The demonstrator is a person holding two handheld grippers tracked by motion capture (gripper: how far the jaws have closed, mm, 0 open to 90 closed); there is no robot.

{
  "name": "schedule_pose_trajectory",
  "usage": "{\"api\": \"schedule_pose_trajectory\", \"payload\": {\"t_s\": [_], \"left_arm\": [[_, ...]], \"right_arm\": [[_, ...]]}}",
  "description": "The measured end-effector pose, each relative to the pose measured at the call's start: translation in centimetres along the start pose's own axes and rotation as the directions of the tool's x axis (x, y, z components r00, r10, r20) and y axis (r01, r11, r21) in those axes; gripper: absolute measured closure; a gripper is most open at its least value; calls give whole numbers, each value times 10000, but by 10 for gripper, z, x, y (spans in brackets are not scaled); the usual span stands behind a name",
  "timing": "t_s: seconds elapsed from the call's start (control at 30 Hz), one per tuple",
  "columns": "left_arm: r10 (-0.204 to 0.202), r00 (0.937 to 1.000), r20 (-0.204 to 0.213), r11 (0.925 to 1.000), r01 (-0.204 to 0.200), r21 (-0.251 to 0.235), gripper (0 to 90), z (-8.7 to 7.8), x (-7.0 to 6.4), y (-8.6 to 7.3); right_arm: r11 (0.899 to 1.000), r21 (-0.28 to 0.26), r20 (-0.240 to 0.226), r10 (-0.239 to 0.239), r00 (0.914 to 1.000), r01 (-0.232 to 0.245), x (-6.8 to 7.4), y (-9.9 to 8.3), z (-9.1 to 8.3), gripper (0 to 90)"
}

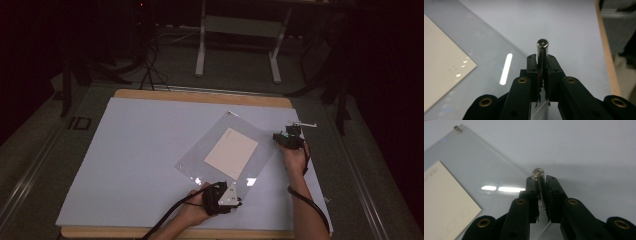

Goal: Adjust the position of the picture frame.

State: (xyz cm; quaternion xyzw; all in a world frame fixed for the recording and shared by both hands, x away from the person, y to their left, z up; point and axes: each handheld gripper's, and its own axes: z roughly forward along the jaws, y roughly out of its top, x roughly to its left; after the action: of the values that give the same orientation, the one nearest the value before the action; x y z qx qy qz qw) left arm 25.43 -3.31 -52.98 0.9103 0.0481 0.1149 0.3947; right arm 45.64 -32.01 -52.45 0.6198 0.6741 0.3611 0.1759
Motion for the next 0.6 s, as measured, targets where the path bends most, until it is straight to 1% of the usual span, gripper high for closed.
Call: {"api": "schedule_pose_trajectory", "payload": {"t_s": [0.13,0.17,0.2,0.3,0.43,0.53,0.57,0.6], "left_arm": [[-8,10000,-43,10000,8,34,836,-2,0,-1],[-15,9999,-152,10000,17,94,836,-6,1,-2],[-65,9998,-172,10000,66,59,836,-8,2,-2],[-387,9991,-185,9991,383,-203,836,-17,5,-5],[-605,9972,-428,9977,592,-315,836,-30,6,-8],[-658,9954,-690,9975,639,-290,836,-42,6,-12],[-742,9938,-825,9969,717,-325,835,-46,5,-13],[-728,9932,-910,9972,709,-249,835,-51,6,-14]], "right_arm": [[10000,32,-119,8,9999,-8,1,2,1,814],[10000,5,-221,81,9997,-81,2,2,1,809],[9998,-46,-520,175,9985,-177,4,5,2,805],[9999,-78,-679,95,9976,-100,11,10,4,801],[9999,-146,-1023,-57,9947,42,30,22,8,793],[9992,-162,-1333,-386,9903,368,51,33,13,791],[9988,-171,-1458,-469,9882,449,58,37,15,791],[9984,-191,-1519,-551,9869,528,66,40,18,790]]}}
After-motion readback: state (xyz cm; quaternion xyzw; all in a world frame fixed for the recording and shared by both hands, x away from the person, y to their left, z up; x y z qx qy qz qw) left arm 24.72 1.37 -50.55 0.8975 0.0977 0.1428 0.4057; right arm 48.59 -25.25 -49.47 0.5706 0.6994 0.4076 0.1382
